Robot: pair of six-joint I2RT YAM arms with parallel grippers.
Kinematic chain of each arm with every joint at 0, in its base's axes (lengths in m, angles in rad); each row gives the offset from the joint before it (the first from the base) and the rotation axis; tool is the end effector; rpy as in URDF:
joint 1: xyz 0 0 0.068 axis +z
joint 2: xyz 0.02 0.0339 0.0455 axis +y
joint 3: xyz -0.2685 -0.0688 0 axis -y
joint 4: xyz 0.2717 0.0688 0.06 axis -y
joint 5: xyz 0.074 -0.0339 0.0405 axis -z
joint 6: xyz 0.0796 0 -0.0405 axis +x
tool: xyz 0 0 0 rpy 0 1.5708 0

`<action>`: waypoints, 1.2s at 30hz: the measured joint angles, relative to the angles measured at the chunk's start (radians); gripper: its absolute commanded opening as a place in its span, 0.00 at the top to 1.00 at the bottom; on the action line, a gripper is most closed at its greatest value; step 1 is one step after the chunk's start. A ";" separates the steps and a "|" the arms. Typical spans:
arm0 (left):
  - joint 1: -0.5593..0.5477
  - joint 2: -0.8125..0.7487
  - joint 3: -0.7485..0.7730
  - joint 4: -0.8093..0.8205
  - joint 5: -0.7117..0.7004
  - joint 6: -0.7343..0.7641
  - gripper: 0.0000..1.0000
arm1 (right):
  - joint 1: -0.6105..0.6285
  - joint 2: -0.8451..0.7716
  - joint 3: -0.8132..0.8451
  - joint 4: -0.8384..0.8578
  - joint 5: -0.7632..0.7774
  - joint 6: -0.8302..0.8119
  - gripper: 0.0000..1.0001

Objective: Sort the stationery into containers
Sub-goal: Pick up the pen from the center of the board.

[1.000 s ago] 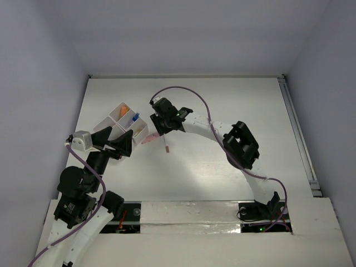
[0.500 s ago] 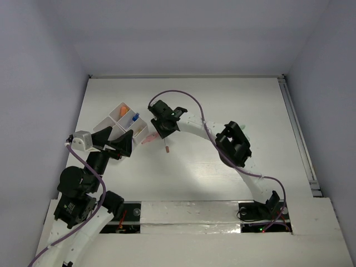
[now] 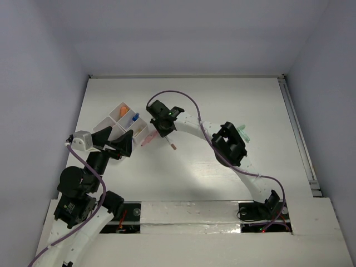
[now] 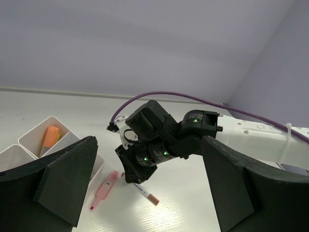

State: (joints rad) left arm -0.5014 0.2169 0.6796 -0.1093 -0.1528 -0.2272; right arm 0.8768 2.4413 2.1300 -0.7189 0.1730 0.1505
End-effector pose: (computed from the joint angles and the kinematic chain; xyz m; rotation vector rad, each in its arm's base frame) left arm 0.1088 -0.0458 0.3991 0.0343 1.2390 -0.5417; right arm 0.3820 0.4377 0.1297 -0.8598 2.4375 0.1566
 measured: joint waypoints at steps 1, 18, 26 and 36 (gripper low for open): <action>0.000 0.000 0.000 0.000 0.000 0.001 0.14 | 0.000 0.000 0.000 -0.001 0.002 0.000 0.87; 0.011 0.004 -0.002 0.001 0.006 0.002 0.15 | -0.035 -0.222 -0.307 0.151 -0.001 0.003 1.00; 0.024 -0.027 -0.014 0.016 0.003 0.003 0.16 | -0.038 -0.412 -0.400 0.618 -0.209 0.077 1.00; 0.033 -0.034 -0.016 0.023 0.001 0.003 0.16 | 0.013 -0.194 -0.181 1.147 -0.353 0.222 1.00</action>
State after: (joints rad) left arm -0.4686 0.1829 0.6632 -0.0868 -0.1516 -0.2245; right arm 0.8902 2.2475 1.9491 0.4286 -0.1802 0.3725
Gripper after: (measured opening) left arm 0.843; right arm 0.076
